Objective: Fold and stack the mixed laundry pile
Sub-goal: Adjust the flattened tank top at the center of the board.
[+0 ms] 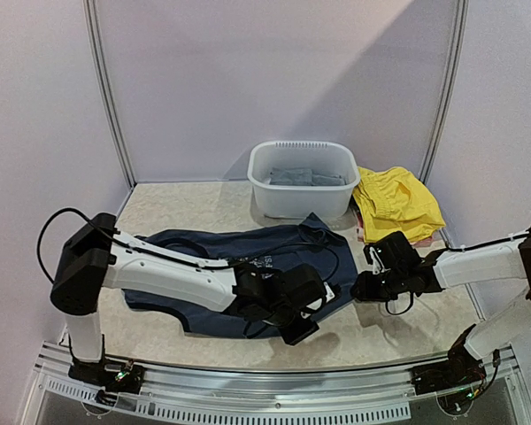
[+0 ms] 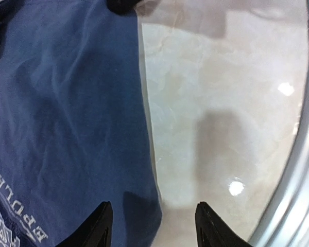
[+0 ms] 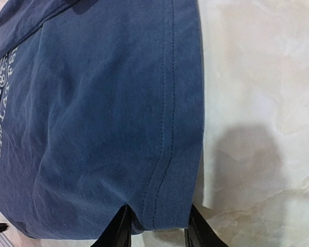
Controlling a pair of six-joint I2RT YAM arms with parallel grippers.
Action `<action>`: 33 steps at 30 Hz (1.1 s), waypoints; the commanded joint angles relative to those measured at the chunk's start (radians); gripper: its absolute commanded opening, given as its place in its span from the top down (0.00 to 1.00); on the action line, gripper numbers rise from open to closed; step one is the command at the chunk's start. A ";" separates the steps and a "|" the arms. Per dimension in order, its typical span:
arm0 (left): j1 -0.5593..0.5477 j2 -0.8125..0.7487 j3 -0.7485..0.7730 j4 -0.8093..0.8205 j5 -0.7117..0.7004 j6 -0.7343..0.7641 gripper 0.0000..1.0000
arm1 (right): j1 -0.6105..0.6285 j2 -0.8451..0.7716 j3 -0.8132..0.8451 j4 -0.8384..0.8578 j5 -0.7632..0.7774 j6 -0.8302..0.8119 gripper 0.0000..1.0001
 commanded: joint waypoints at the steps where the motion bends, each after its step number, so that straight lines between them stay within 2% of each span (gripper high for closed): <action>1: -0.003 0.087 0.051 -0.031 -0.029 0.058 0.46 | -0.004 0.012 0.011 -0.022 0.020 -0.004 0.67; 8: -0.002 0.163 0.102 -0.027 -0.068 0.086 0.61 | -0.005 0.022 0.023 -0.028 0.026 -0.017 0.80; 9: -0.002 0.170 0.107 -0.026 -0.077 0.091 0.68 | -0.005 0.027 0.025 -0.026 0.024 -0.017 0.82; 10: -0.002 0.176 0.111 -0.025 -0.076 0.098 0.92 | -0.003 0.031 0.027 -0.028 0.022 -0.019 0.84; 11: -0.002 0.181 0.115 -0.026 -0.076 0.100 1.00 | -0.004 0.035 0.031 -0.030 0.021 -0.019 0.86; 16: -0.001 0.159 0.111 -0.028 -0.065 0.107 1.00 | -0.004 0.025 0.067 -0.095 0.022 -0.021 0.98; 23: 0.053 0.033 0.068 -0.023 0.052 0.082 1.00 | -0.003 0.036 0.256 -0.320 -0.019 -0.039 0.98; 28: 0.154 -0.040 -0.003 0.041 0.163 0.021 1.00 | -0.003 0.077 0.359 -0.367 -0.002 -0.055 0.97; 33: 0.274 -0.058 -0.041 0.077 0.272 -0.034 1.00 | -0.003 0.213 0.517 -0.404 0.000 -0.077 0.97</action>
